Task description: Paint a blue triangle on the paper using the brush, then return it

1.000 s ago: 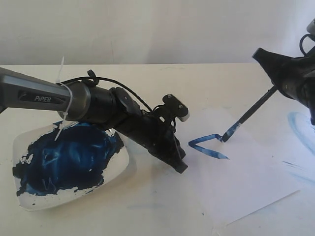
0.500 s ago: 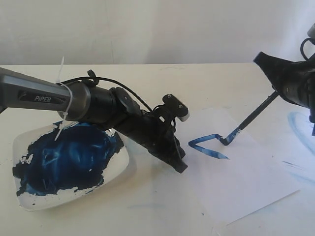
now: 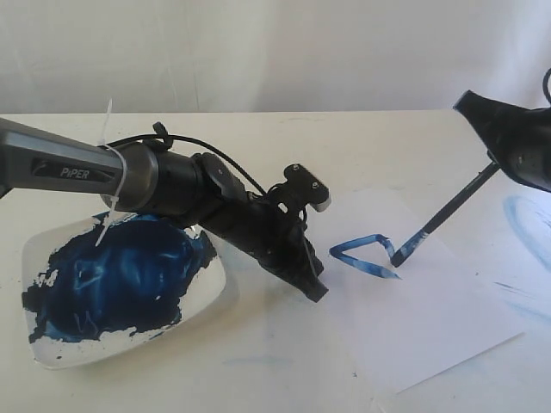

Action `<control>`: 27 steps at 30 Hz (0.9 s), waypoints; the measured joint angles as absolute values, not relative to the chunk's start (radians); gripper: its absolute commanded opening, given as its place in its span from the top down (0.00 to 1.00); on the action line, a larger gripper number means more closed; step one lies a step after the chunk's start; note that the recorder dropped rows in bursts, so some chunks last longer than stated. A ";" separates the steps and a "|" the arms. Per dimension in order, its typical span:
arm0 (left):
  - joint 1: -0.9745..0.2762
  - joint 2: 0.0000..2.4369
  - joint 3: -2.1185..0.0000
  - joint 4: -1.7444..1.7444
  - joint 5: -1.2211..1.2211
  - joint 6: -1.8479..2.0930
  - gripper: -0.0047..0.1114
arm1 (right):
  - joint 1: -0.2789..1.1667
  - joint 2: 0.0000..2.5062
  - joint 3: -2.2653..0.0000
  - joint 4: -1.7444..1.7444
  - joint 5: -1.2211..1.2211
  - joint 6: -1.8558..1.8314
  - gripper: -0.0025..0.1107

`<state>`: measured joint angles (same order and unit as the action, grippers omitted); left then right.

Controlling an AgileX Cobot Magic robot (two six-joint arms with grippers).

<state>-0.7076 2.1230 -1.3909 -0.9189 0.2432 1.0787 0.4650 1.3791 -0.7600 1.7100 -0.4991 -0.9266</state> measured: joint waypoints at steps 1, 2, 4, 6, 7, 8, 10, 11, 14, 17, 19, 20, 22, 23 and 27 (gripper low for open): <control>-0.708 2.123 -1.391 -0.919 0.243 1.079 0.96 | 0.465 1.375 -0.760 1.712 -0.497 -0.927 0.98; -0.708 2.123 -1.391 -0.919 0.243 1.079 0.96 | 0.465 1.372 -0.758 1.714 -0.494 -0.927 0.98; -0.708 2.123 -1.391 -0.919 0.241 1.079 0.96 | 0.465 1.371 -0.758 1.719 -0.484 -0.927 0.98; -0.708 2.123 -1.391 -0.919 0.241 1.079 0.96 | 0.465 1.369 -0.758 1.721 -0.477 -0.929 0.98; -0.708 2.123 -1.391 -0.919 0.241 1.079 0.96 | 0.465 1.369 -0.758 1.723 -0.475 -0.931 0.98; -0.708 2.123 -1.391 -0.919 0.241 1.079 0.96 | 0.465 1.369 -0.758 1.727 -0.475 -0.935 0.98; -0.708 2.123 -1.391 -0.919 0.241 1.079 0.96 | 0.465 1.367 -0.758 1.740 -0.475 -0.973 0.98; -0.708 2.123 -1.391 -0.919 0.241 1.079 0.96 | 0.465 1.364 -0.758 1.744 -0.475 -0.990 0.98; -0.708 2.123 -1.391 -0.919 0.241 1.079 0.96 | 0.465 1.346 -0.744 1.749 -0.475 -1.008 0.98; -0.708 2.123 -1.391 -0.919 0.241 1.079 0.96 | 0.465 1.326 -0.741 1.751 -0.475 -1.012 0.98; -0.708 2.123 -1.391 -0.919 0.241 1.079 0.96 | 0.465 1.319 -0.733 1.751 -0.473 -1.012 0.98; -0.708 2.123 -1.391 -0.919 0.241 1.079 0.96 | 0.465 1.317 -0.732 1.751 -0.471 -1.012 0.98; -0.708 2.123 -1.391 -0.919 0.241 1.079 0.96 | 0.465 1.315 -0.728 1.751 -0.454 -1.012 0.98; -0.708 2.123 -1.391 -0.919 0.241 1.079 0.96 | 0.465 1.315 -0.728 1.751 -0.448 -1.012 0.98; -0.708 2.123 -1.391 -0.919 0.241 1.079 0.96 | 0.465 1.315 -0.728 1.751 -0.447 -1.012 0.98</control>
